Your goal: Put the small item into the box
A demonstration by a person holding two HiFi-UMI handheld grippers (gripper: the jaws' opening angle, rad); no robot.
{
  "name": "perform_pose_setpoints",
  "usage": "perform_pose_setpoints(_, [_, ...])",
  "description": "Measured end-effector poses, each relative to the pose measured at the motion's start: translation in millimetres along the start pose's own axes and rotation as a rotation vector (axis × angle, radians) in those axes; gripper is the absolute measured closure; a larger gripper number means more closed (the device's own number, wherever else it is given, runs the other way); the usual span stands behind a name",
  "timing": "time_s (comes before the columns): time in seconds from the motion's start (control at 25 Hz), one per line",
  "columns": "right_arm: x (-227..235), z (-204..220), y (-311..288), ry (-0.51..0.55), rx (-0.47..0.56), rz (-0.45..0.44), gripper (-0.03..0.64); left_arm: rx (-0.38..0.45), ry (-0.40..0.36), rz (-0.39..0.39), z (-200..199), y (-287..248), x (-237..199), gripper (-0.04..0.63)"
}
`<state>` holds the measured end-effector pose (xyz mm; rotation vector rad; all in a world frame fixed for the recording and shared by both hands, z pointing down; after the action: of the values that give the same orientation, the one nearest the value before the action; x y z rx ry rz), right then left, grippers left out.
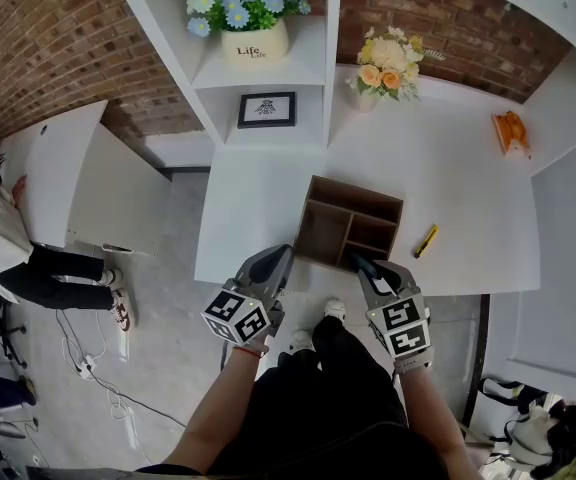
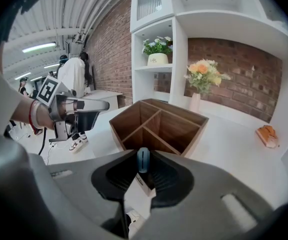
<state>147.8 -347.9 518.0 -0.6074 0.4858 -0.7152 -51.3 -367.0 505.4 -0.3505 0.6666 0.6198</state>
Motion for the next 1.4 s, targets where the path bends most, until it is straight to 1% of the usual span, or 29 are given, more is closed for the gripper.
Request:
perform_pose_setpoints(0.44, [0, -2, 3, -0.019, 0.034, -0.020, 0.538, -0.005, 0.006, 0.003, 0, -1, -1, 0.593])
perform_pose_setpoints(0.84, [0, -2, 11, -0.031, 0.063, -0.014, 0.531, -0.015, 0.003, 0.015, 1, -4, 2, 0.592])
perform_pose_setpoints(1.4, [3, 4, 24, -0.054, 0.068, 0.042, 0.526, -0.028, 0.001, 0.037, 5, -4, 6, 0.592])
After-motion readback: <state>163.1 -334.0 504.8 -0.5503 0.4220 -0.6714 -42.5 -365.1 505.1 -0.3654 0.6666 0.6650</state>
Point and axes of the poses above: the fingertips, and each gripper's own axes: y backward along the fingers, x to its right, z out of its underside, the point moved 5 cm from there along y, backward along the fingers, and after that the axes turned 13 degrees about y, right-handed, at the moved point
